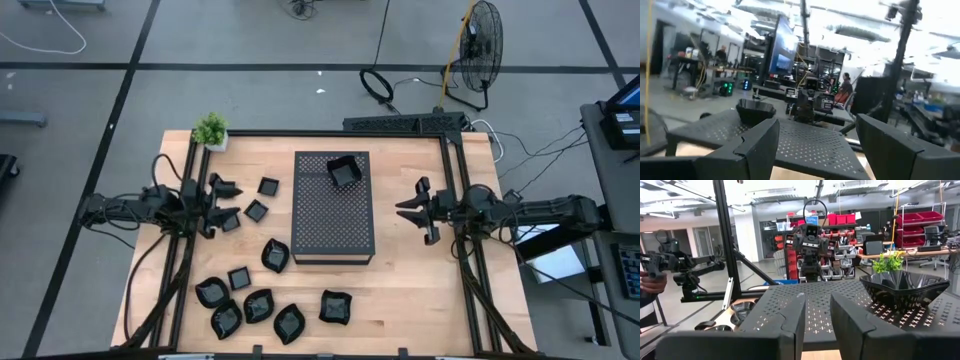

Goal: Pick & Place Mini shaped plates
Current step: Put the black square plate on the shelf

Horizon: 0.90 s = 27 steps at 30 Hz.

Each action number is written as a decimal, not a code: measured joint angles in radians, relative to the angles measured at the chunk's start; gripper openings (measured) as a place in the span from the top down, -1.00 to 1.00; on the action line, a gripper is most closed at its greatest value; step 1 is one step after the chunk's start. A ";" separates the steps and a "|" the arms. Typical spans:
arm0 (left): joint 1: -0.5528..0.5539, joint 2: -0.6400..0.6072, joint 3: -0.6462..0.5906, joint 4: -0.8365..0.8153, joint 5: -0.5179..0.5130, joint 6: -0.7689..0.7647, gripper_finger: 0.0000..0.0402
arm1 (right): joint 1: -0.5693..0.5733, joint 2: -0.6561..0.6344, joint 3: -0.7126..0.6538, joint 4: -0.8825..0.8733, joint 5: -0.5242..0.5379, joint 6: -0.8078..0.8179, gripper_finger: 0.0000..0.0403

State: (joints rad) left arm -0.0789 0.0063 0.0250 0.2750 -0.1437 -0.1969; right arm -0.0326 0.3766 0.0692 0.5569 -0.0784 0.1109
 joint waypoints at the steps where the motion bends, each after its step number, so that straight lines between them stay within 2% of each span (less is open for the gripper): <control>1: 0.000 0.000 0.000 -0.003 -0.029 -0.023 -0.34 | 0.000 0.000 0.000 -0.002 0.000 0.000 0.62; 3: 0.001 0.001 0.018 -0.073 -0.127 -0.062 -0.34 | 0.000 0.000 -0.001 -0.007 0.002 0.000 0.62; 5: 0.002 0.016 0.056 -0.228 -0.247 -0.147 -0.34 | 0.000 0.000 -0.002 -0.007 0.006 0.000 0.62; 8: 0.026 0.090 0.119 -0.487 -0.406 -0.405 -0.34 | 0.000 0.000 -0.002 -0.007 0.044 0.000 0.62; 10: 0.056 0.162 0.147 -0.581 -0.431 -0.562 -0.34 | 0.000 0.000 -0.003 -0.007 0.094 -0.003 0.62; 13: 0.117 0.290 0.164 -0.592 -0.386 -0.658 -0.34 | -0.001 0.000 -0.003 -0.007 0.172 -0.004 0.62; 17: 0.233 0.485 0.197 -0.550 -0.298 -0.673 -0.34 | -0.001 0.001 -0.004 -0.007 0.233 -0.020 0.62; 20: 0.354 0.641 0.243 -0.552 -0.227 -0.663 -0.34 | -0.001 0.003 -0.004 -0.007 0.238 -0.022 0.62; 24: 0.518 0.850 0.313 -0.550 -0.068 -0.623 -0.34 | 0.000 0.006 -0.005 -0.008 0.236 -0.022 0.62; 27: 0.598 1.002 0.371 -0.517 0.016 -0.562 -0.34 | 0.000 0.007 -0.005 -0.012 0.236 -0.022 0.62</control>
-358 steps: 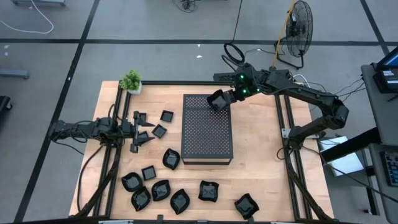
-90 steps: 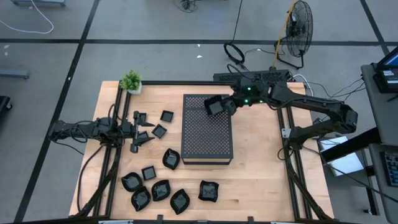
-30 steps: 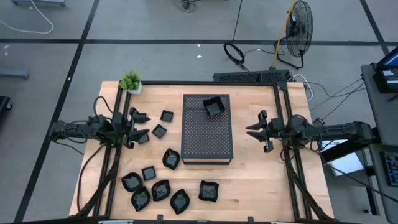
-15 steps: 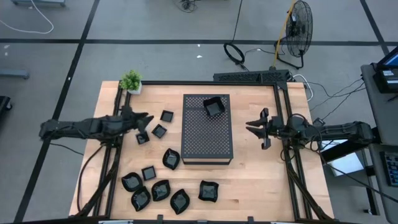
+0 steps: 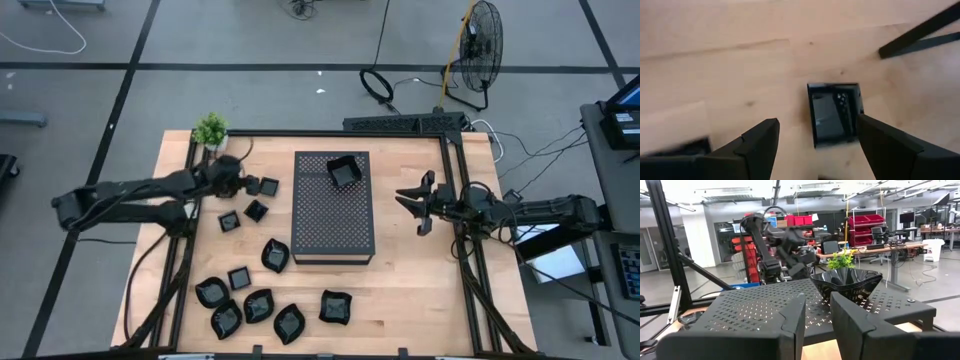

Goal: Pick & Place Mini shaped plates
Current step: Put the black square plate on the shelf

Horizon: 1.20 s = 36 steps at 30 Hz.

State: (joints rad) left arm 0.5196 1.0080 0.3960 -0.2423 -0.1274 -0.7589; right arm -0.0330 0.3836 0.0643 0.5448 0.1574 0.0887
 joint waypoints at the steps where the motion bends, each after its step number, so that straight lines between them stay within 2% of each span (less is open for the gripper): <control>1: 0.018 0.045 0.022 0.011 0.012 0.018 -0.34 | 0.000 0.002 0.000 -0.004 0.000 0.000 0.62; 6: 0.055 0.233 0.125 0.011 0.049 0.096 -0.34 | 0.000 0.014 0.000 -0.013 0.000 -0.004 0.62; 11: 0.054 0.374 0.171 0.008 0.079 0.110 -0.34 | 0.000 0.029 0.000 -0.021 0.000 -0.007 0.62; 15: 0.047 0.430 0.175 0.006 0.074 0.095 -0.34 | 0.000 0.034 -0.001 -0.022 0.000 -0.025 0.62; 21: 0.039 0.431 0.175 -0.011 0.059 0.092 -0.28 | 0.000 0.034 -0.001 -0.025 -0.001 -0.024 0.62; 25: 0.040 0.422 0.173 -0.020 0.057 0.085 -0.06 | 0.000 0.034 -0.001 -0.026 0.000 -0.024 0.62; 36: 0.040 0.420 0.173 -0.040 0.045 0.070 0.80 | 0.000 0.034 -0.001 -0.026 -0.001 -0.023 0.62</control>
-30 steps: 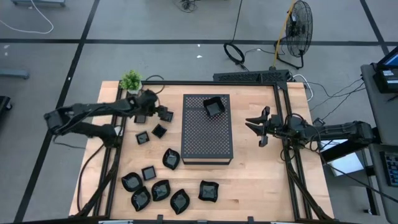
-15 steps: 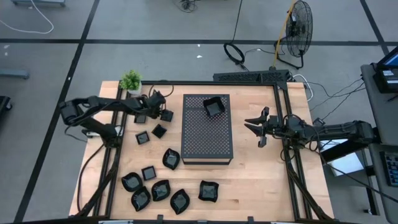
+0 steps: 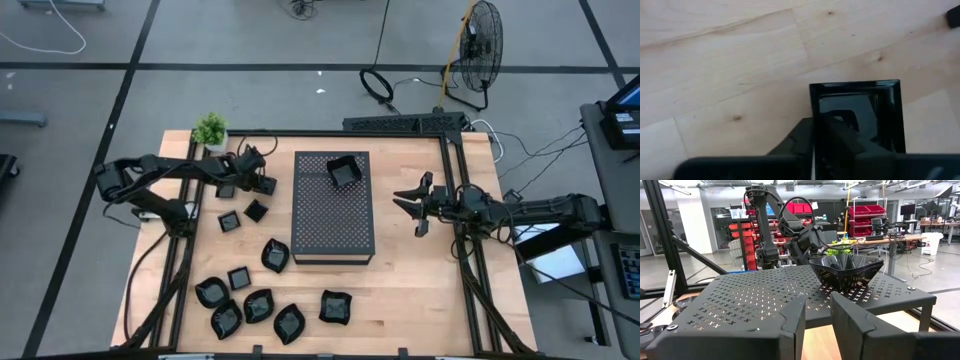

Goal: Pick & Place Mini shaped plates
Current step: Put the black square plate on the shelf

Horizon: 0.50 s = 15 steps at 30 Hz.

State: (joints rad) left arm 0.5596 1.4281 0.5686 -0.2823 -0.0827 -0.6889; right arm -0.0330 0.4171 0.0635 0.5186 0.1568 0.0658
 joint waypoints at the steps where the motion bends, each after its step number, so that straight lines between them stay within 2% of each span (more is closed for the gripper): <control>1: 0.000 0.000 0.000 0.006 0.002 0.004 0.86 | 0.000 0.000 0.000 0.000 0.000 0.000 0.62; 3: 0.000 -0.008 -0.001 0.013 0.014 0.025 0.95 | 0.000 0.000 0.000 -0.006 0.000 0.000 0.62; 8: -0.001 -0.094 -0.002 0.010 0.024 0.053 0.95 | 0.000 0.000 0.000 -0.025 0.000 0.000 0.62; 15: -0.018 -0.336 -0.002 0.034 0.011 0.058 0.96 | 0.000 0.000 0.000 -0.023 0.002 0.000 0.62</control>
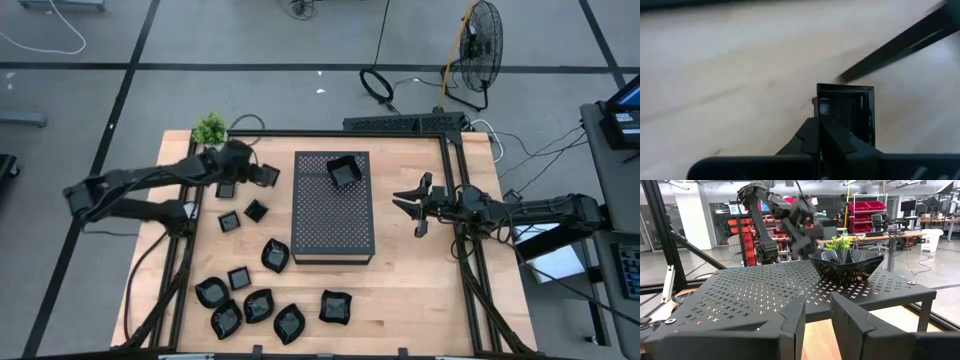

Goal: Pick & Place Mini shaped plates
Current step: Put the black square plate on the shelf

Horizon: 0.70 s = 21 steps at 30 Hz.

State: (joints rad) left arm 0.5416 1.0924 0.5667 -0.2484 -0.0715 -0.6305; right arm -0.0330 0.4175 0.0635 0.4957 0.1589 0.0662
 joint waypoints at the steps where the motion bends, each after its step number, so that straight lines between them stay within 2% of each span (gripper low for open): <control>1: -0.009 -0.037 0.000 0.013 -0.001 0.000 0.97 | 0.000 0.000 0.000 0.000 0.000 0.000 0.62; 6: -0.083 -0.173 0.000 0.184 -0.003 -0.011 0.98 | 0.000 0.000 0.000 0.000 0.001 0.000 0.62; 10: -0.160 -0.186 0.000 0.367 -0.002 -0.012 0.98 | 0.000 0.000 0.000 0.000 0.001 0.000 0.62; 14: -0.215 -0.117 0.023 0.418 -0.004 -0.014 0.99 | 0.000 0.000 0.000 0.000 0.001 0.000 0.62; 21: -0.250 0.088 0.211 0.339 -0.033 0.053 0.98 | 0.000 0.000 0.000 0.001 0.005 0.004 0.62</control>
State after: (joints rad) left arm 0.2914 1.1807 0.7779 0.0905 -0.1043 -0.5777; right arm -0.0330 0.4175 0.0635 0.4971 0.1642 0.0704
